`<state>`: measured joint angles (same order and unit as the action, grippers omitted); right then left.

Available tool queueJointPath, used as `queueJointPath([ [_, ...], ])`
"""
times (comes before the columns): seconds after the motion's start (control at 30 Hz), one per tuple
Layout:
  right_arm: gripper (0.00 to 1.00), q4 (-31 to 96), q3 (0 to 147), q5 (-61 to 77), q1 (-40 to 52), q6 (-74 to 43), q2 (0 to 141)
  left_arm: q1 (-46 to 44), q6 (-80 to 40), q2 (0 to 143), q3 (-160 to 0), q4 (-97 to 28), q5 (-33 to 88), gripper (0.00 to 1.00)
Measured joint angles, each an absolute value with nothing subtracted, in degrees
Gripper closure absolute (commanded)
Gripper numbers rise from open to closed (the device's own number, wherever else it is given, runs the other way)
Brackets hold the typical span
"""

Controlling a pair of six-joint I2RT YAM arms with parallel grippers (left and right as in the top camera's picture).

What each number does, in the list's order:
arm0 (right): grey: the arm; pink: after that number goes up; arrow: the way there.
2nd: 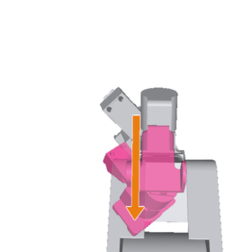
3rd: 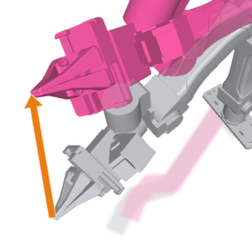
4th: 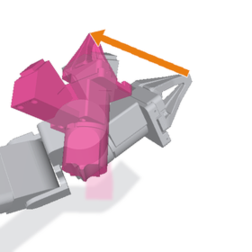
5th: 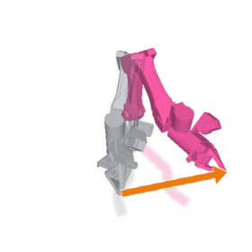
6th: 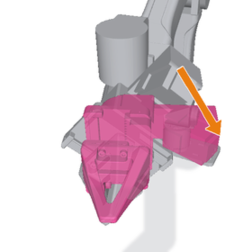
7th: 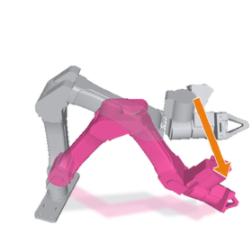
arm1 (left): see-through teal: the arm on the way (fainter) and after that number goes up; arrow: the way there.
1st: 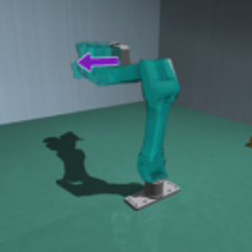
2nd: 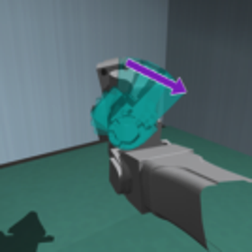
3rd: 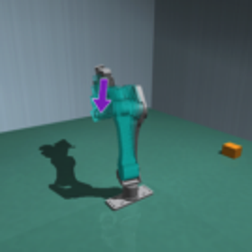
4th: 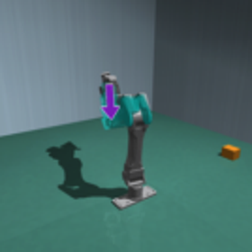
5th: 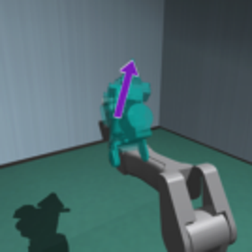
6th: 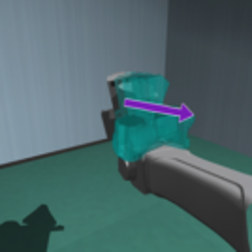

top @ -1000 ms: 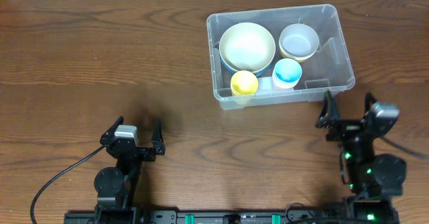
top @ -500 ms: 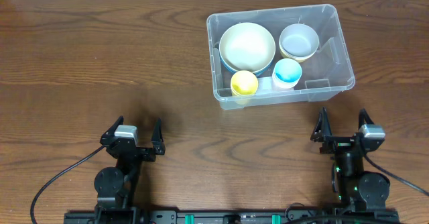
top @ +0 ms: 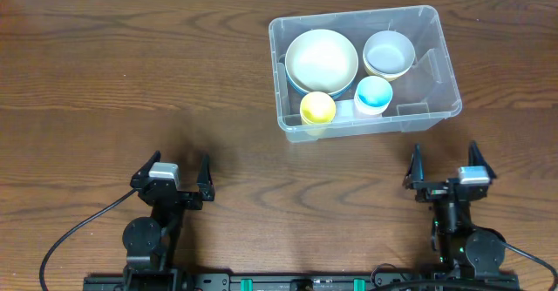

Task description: Pack container

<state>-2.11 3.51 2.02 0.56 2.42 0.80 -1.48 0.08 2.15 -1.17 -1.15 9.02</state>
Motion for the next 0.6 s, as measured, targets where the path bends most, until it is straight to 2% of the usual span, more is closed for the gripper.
queueJointPath([
  [0.33,0.01,3.73,0.47,3.18,0.56,5.69,0.69,-1.48,0.08,2.15,-1.17,-1.15,9.02,0.02],
  [0.6,0.01,3.75,0.43,3.18,0.56,6.15,0.69,-1.48,0.08,2.17,-1.17,-1.15,9.02,0.02],
])
